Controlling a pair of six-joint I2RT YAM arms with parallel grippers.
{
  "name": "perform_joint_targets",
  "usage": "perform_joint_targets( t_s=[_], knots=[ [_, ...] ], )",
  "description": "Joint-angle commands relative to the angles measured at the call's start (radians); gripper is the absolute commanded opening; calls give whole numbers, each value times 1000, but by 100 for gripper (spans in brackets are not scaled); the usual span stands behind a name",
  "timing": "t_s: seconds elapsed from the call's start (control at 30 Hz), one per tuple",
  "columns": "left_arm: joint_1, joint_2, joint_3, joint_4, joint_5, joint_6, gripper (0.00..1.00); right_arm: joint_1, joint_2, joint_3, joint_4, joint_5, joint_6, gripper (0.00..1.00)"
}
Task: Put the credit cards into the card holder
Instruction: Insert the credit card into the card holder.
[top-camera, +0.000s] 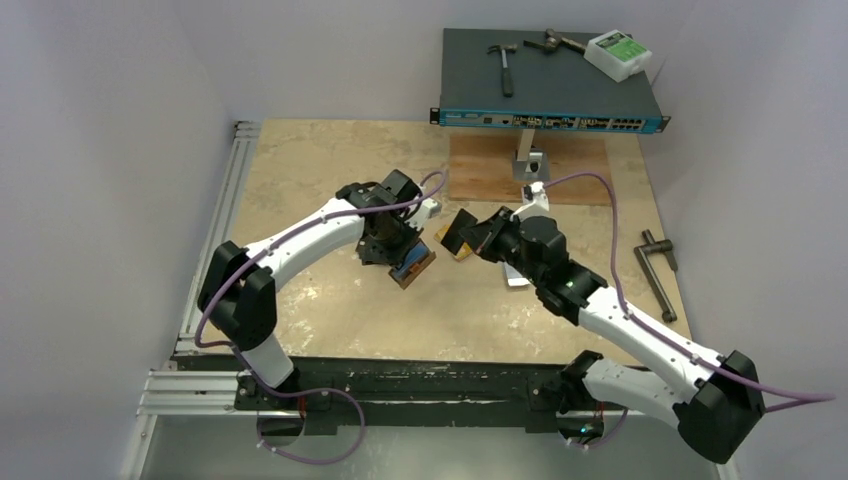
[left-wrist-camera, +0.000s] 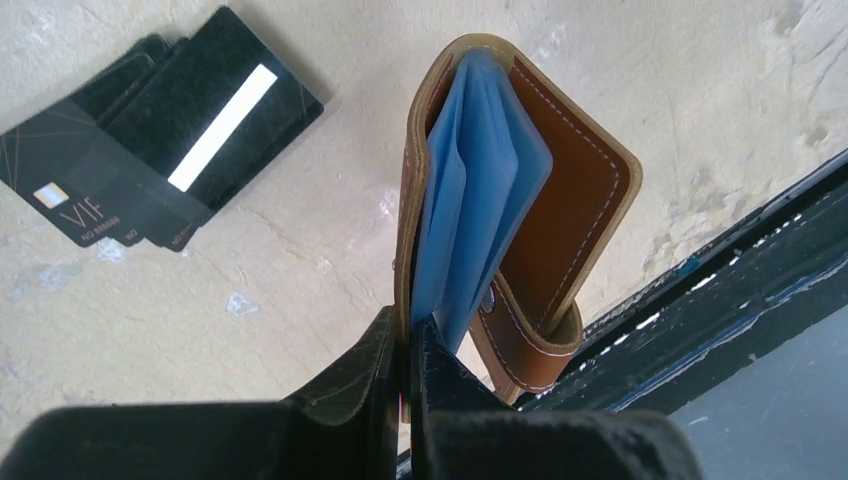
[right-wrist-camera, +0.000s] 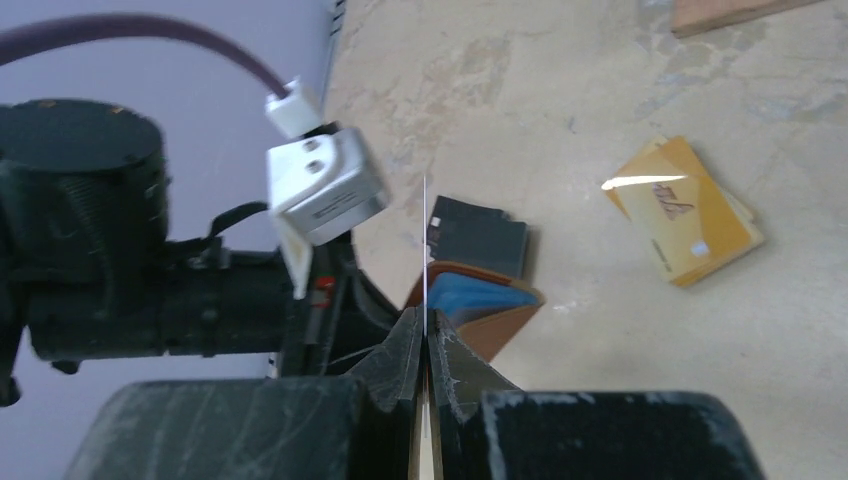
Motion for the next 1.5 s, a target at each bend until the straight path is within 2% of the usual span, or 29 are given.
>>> perform_joint_targets(
  t_s=[0.0,0.13,0.33,0.4,0.57,0.8,1.23,1.47],
  knots=[
    [26,37,90,-15,40,-61,0,109,65,114,58,145,29,0],
    [57,35,123,-17,27,-79,0,175,141,134,68,228,65,0],
    [56,19,288,-95,-187,63,0,183,209,139,118,212,86,0],
    [56,-1,292,-93,-210,82,0,182,211,133,138,214,89,0],
    [46,-49,242,-85,-209,111,0,183,207,146,111,209,85,0],
    [44,-43,222,-82,-212,96,0,185,101,111,140,218,90,0],
    [36,-21,209,-63,-183,46,0,218,271,213,179,196,106,0],
    [33,-18,171,-34,-191,45,0,234,262,231,185,218,118,0]
  ],
)
